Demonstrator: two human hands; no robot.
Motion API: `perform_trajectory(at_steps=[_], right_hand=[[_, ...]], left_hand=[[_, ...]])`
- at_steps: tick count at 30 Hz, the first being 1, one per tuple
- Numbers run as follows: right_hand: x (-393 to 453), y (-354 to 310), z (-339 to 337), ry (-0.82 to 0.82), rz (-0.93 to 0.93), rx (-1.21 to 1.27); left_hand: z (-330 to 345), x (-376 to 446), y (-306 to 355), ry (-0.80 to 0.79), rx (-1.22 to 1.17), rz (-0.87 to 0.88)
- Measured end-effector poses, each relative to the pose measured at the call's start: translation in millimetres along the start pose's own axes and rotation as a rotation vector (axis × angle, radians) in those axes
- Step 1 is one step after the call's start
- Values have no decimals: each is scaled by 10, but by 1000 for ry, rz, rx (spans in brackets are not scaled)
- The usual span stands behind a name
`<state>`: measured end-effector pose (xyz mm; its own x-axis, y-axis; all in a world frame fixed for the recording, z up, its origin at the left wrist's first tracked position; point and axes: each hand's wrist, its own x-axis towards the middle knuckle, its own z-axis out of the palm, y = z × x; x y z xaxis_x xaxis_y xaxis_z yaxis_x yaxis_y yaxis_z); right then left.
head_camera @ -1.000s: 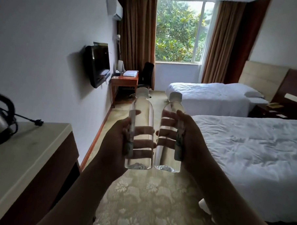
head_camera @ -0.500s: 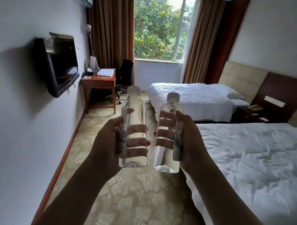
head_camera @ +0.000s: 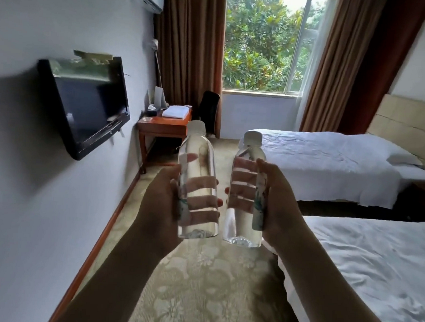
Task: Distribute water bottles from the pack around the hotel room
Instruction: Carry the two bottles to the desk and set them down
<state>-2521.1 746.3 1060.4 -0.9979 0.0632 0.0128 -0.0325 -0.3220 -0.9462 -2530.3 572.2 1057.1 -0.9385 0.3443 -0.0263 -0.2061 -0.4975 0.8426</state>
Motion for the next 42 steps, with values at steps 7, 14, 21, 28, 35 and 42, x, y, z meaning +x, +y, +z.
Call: perform_trajectory(at_steps=[7,14,21,28,35,42], right_hand=[[1756,10,35,-73,44,-16],[3726,199,325,-61,22,-15],[5611,53,495,-8,17,5],[7292,116,217,-11,2,46],[9191,211,-339,-100,23,76],[10972,36,-556,-287,95,179]], left_hand=[[-324,1519,275,95,69,59],[-1080,3369,684,113,41,92],[-1555,5209,1282,103,65,48],[-1882,6908,1362,64,57,75],[-1949,8721,1223,85,76,119],[-2012,10252,1451,165,64,229]])
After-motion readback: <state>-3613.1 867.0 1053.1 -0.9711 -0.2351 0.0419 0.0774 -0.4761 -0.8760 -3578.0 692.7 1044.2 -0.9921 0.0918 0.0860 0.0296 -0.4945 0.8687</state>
